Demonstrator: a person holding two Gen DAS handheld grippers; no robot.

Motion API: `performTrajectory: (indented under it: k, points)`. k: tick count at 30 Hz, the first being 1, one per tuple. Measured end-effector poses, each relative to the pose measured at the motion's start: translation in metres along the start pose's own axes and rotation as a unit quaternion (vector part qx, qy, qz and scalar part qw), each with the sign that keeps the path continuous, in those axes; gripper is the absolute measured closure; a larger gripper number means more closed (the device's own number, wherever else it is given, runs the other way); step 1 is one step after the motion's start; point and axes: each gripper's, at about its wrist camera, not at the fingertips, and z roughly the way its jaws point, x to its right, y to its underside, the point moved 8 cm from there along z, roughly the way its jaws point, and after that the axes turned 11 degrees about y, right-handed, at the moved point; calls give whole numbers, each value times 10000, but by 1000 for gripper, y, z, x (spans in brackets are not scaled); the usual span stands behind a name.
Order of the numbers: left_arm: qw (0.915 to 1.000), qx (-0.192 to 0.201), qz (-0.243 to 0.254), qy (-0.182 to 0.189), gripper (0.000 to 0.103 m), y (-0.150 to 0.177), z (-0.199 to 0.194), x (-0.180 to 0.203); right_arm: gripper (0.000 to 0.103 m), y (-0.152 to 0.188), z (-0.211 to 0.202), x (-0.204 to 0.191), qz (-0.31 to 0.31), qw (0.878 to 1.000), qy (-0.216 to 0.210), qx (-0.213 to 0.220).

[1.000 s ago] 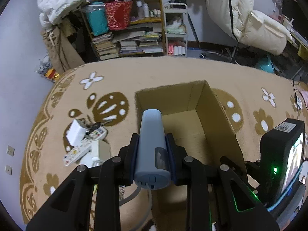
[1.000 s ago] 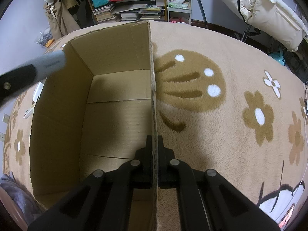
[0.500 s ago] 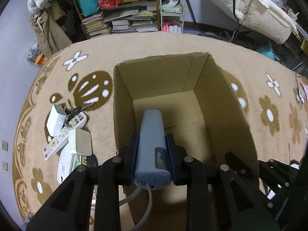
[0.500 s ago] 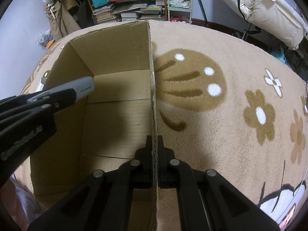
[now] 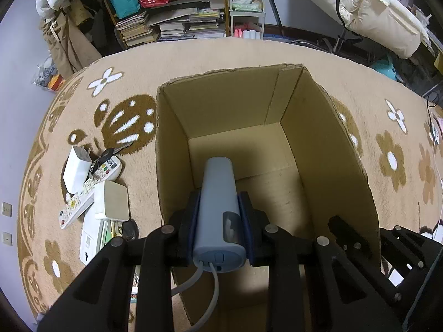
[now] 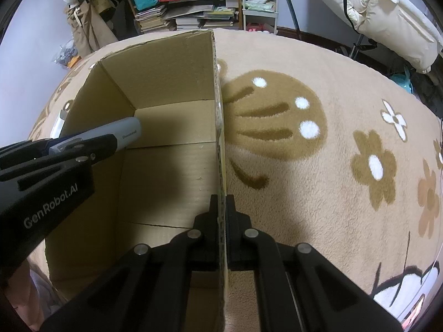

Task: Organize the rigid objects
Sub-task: 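Open the left tool to drop the power bank into the box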

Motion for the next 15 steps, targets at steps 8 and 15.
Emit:
performTrajectory:
  k: [8,15]
  points:
    - [9994,172,147,-251,77,-5,-10,-1,97,0,0,-1,42,10000,-43,-10]
    - [9994,345,16,-42,77,-11,-33,-10,97,-1,-1,1,80,9999,-58,-17]
